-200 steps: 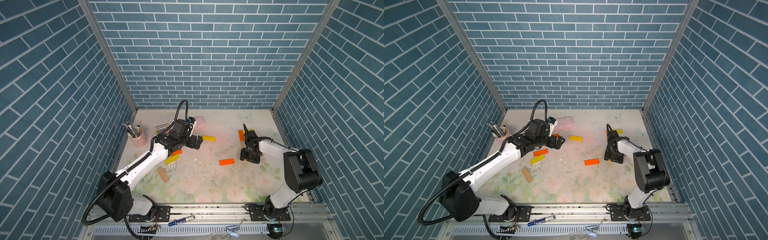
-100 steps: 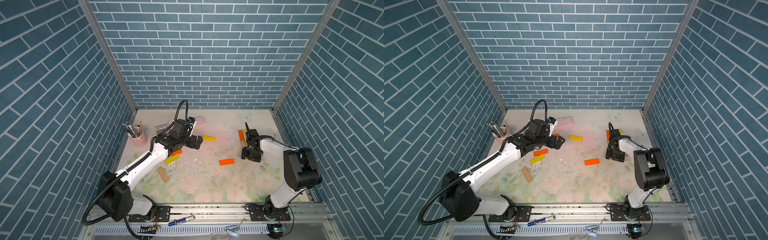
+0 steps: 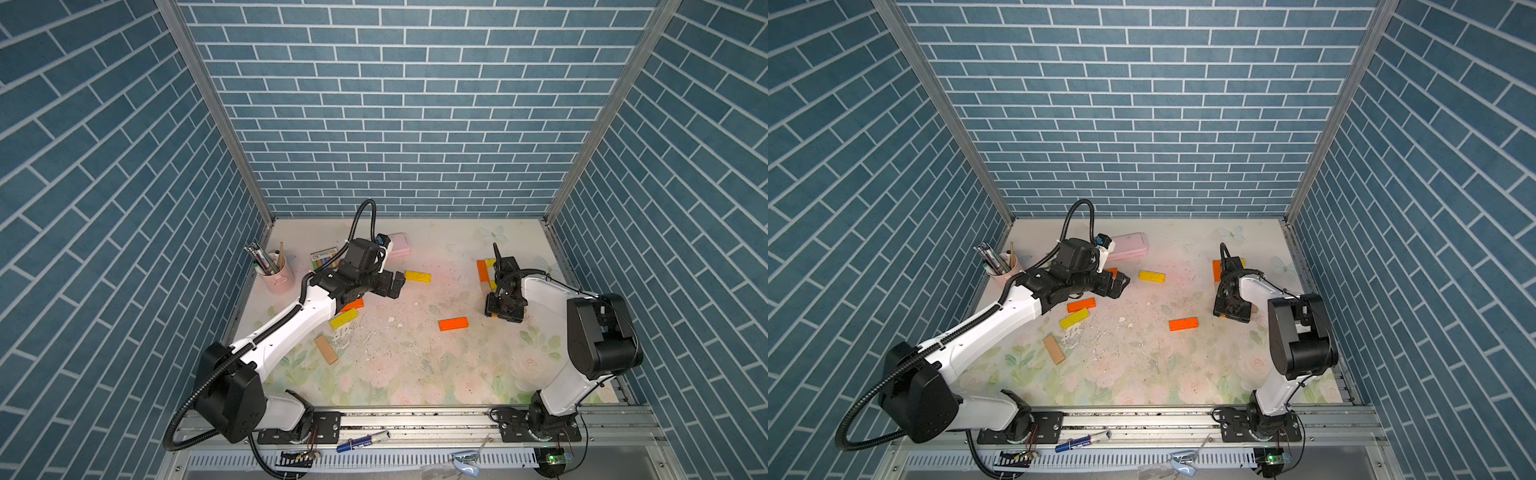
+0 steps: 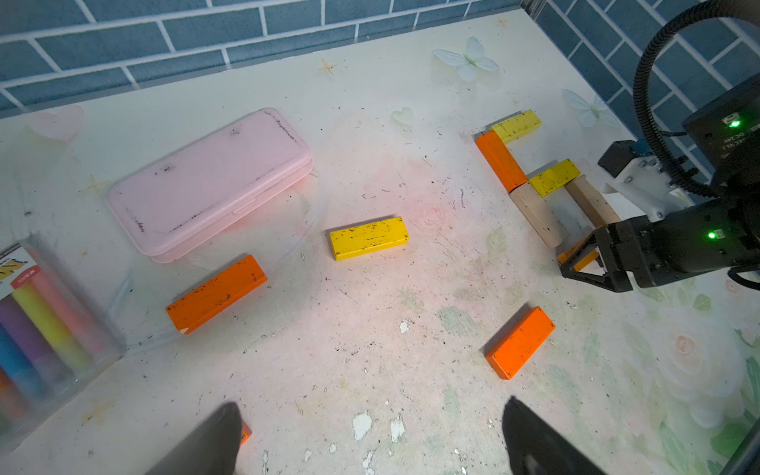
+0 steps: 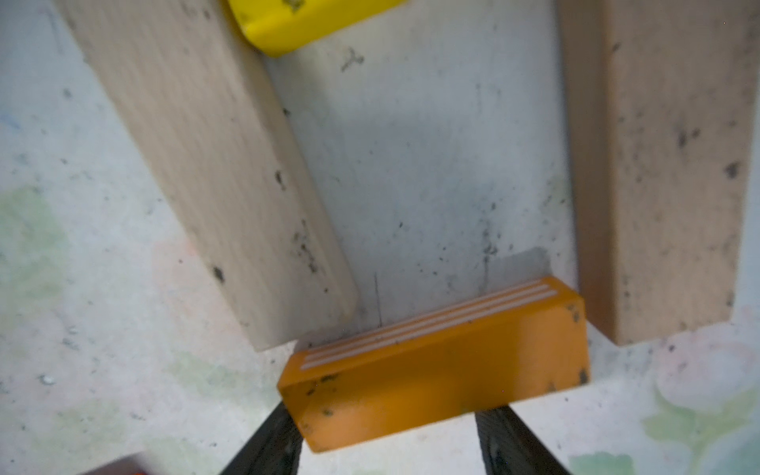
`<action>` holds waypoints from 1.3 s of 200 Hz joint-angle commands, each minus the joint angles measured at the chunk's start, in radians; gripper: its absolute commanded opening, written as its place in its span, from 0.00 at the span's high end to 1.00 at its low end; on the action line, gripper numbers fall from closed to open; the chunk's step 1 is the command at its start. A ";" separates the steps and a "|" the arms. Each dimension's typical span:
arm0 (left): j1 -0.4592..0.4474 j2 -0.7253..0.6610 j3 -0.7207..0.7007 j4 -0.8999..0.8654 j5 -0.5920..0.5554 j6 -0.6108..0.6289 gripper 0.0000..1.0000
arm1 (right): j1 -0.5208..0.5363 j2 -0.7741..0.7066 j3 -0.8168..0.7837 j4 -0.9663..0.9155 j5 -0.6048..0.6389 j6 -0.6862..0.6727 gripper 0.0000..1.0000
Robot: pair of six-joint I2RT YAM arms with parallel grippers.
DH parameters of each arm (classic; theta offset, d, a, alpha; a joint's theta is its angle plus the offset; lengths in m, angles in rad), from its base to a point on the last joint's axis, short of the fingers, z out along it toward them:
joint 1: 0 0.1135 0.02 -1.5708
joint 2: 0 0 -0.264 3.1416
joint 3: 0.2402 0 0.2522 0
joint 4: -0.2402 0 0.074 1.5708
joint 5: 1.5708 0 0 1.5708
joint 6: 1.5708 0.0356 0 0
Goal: Assemble the number 6 with building blocks
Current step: Assemble the building block at the center of the board.
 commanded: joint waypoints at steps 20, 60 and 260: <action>0.006 0.014 -0.005 0.000 -0.004 0.005 0.01 | -0.015 0.047 0.007 0.013 0.063 -0.014 0.34; 0.005 0.016 -0.007 0.000 0.000 0.005 0.01 | -0.016 0.059 0.012 0.020 0.058 -0.024 0.34; 0.006 0.004 -0.002 -0.007 -0.010 0.002 0.01 | -0.015 -0.203 0.067 -0.054 -0.029 -0.031 0.33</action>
